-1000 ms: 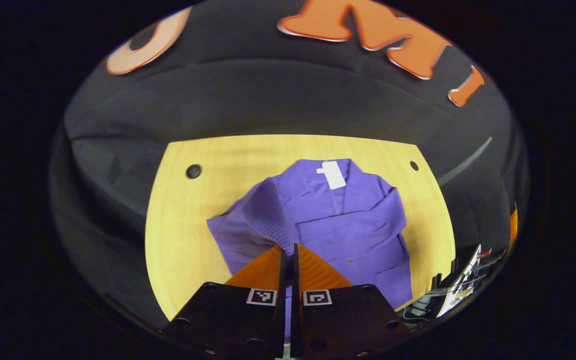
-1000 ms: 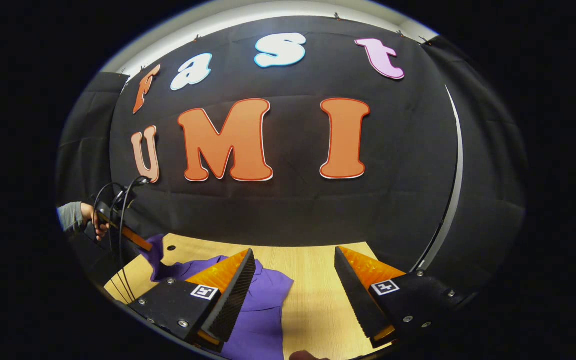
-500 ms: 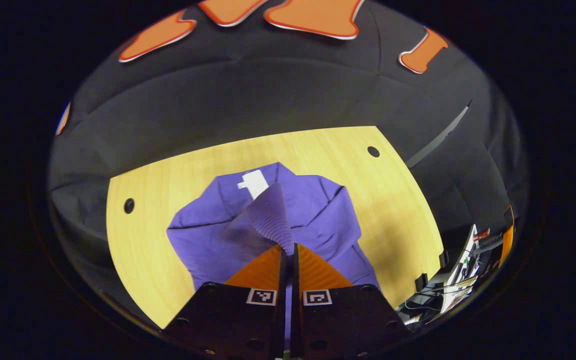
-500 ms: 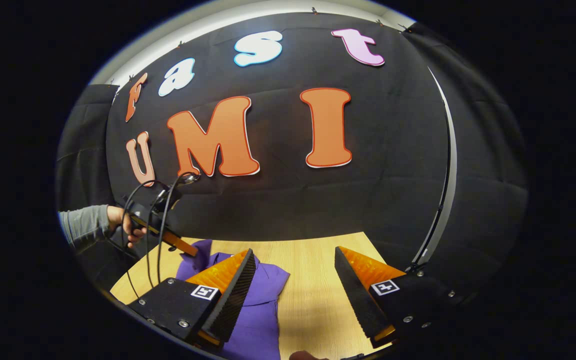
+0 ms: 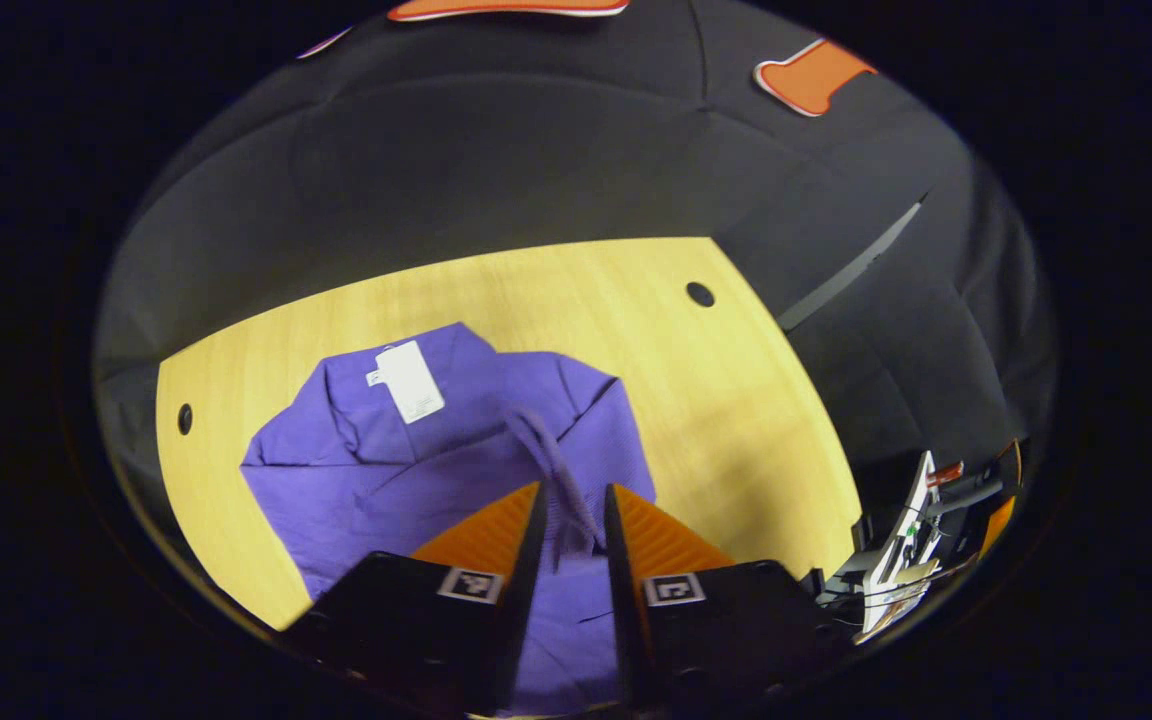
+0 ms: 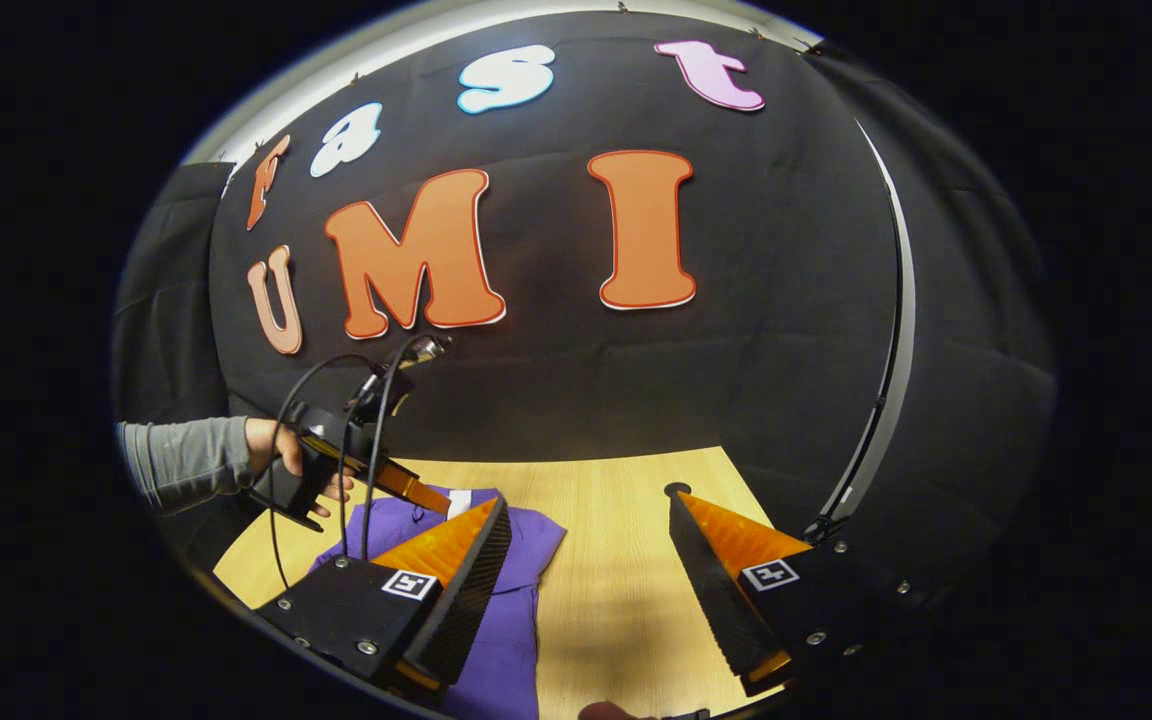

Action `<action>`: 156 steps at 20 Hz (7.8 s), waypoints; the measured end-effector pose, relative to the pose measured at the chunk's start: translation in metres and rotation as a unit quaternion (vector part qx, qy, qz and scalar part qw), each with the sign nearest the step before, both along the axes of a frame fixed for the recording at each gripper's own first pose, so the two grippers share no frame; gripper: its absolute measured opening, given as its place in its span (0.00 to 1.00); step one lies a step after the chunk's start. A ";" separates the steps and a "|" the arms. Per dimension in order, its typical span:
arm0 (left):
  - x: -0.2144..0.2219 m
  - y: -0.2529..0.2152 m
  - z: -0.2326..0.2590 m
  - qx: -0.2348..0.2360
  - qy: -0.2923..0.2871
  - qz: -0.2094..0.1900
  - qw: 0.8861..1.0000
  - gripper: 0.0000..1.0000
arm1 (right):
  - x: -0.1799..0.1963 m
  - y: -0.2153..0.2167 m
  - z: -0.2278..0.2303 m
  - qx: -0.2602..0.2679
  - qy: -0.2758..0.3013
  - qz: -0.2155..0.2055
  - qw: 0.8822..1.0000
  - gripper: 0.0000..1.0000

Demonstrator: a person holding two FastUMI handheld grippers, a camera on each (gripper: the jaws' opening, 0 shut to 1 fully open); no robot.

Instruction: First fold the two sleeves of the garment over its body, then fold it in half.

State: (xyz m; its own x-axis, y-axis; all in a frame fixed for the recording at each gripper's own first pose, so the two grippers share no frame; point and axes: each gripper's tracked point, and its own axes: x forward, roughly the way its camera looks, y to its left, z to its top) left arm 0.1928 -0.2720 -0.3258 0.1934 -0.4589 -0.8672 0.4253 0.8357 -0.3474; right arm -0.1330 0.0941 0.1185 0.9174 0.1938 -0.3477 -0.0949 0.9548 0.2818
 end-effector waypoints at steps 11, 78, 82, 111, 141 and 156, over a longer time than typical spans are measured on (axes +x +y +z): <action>-0.005 0.145 0.095 0.014 -0.255 0.112 0.960 0.95 | 0.006 0.053 0.007 -0.036 -0.016 0.031 0.999 0.95; -0.403 0.351 -0.151 0.172 0.194 0.209 0.943 0.66 | -0.249 0.168 -0.295 -0.075 0.426 0.127 0.893 0.60; -0.399 0.342 -0.152 0.162 0.200 0.195 0.946 0.22 | -0.248 0.172 -0.294 -0.002 0.456 0.091 0.886 0.17; -0.240 0.337 -0.038 0.041 0.059 0.092 0.993 0.06 | -0.110 0.195 -0.158 0.011 0.368 0.045 0.929 0.03; 0.057 0.325 -0.026 0.133 -0.029 0.094 0.986 0.06 | 0.174 0.193 -0.118 -0.010 0.296 0.119 0.948 0.03; 0.182 0.330 -0.032 0.186 -0.230 0.131 0.946 0.37 | 0.268 0.179 -0.140 0.033 0.272 0.046 0.961 0.23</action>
